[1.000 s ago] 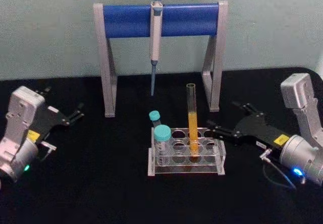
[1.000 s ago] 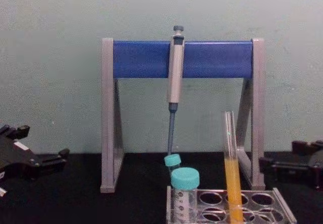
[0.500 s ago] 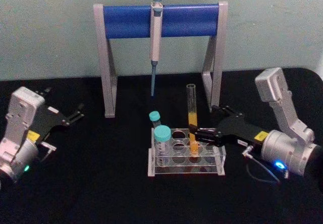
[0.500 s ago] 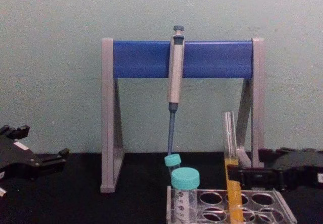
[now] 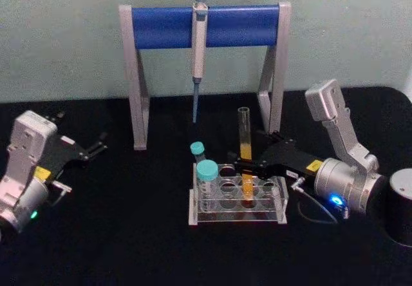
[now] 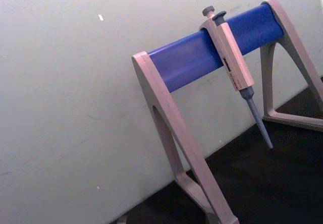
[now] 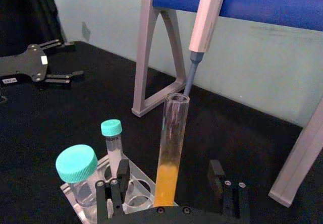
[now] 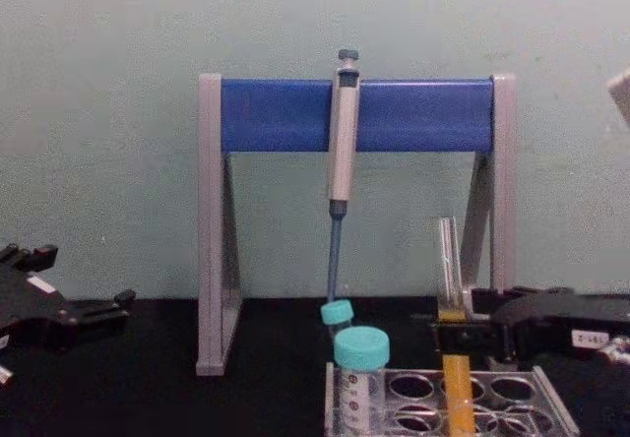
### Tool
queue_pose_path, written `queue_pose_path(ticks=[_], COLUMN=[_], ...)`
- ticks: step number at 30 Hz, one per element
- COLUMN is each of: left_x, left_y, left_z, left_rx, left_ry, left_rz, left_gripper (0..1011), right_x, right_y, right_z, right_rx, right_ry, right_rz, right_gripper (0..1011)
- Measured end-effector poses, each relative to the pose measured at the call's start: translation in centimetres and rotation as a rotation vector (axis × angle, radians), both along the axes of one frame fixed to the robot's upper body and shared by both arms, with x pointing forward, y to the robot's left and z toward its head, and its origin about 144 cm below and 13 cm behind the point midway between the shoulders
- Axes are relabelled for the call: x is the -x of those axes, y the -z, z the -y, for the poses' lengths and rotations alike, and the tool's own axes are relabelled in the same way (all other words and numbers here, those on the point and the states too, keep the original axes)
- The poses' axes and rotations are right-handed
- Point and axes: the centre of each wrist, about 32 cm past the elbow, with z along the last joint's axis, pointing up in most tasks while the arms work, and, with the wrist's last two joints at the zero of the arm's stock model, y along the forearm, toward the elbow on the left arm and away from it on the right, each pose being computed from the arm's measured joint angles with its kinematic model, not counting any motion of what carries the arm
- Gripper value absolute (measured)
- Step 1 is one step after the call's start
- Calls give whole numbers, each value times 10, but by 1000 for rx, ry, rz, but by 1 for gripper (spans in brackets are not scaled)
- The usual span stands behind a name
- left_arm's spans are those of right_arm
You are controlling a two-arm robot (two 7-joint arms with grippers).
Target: Pick up the test tube from the test tube rack, shake it, then place it back into the test tube rack.
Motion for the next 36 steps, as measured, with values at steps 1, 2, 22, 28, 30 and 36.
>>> queue_pose_path(ticks=[1, 2, 22, 28, 30, 36], left_x=[0, 0, 0, 0, 0, 0], left_y=[0, 0, 0, 0, 0, 0], left_z=[0, 0, 0, 0, 0, 0], left_rx=[0, 0, 0, 0, 0, 0], left_ry=[0, 0, 0, 0, 0, 0], left_rz=[0, 0, 0, 0, 0, 0], left_gripper=[1001, 1001, 1001, 1001, 1001, 1001], right_x=[-1, -1, -1, -1, -1, -1], right_y=[0, 0, 2, 2, 2, 2], right_z=[-1, -1, -5, -4, -4, -4], right_rx=[-1, -1, 7, 8, 8, 8], right_ry=[-1, -1, 2, 2, 2, 2], right_rz=[-1, -1, -3, -3, -3, -3], right_gripper=[1000, 1000, 1000, 952, 910, 758])
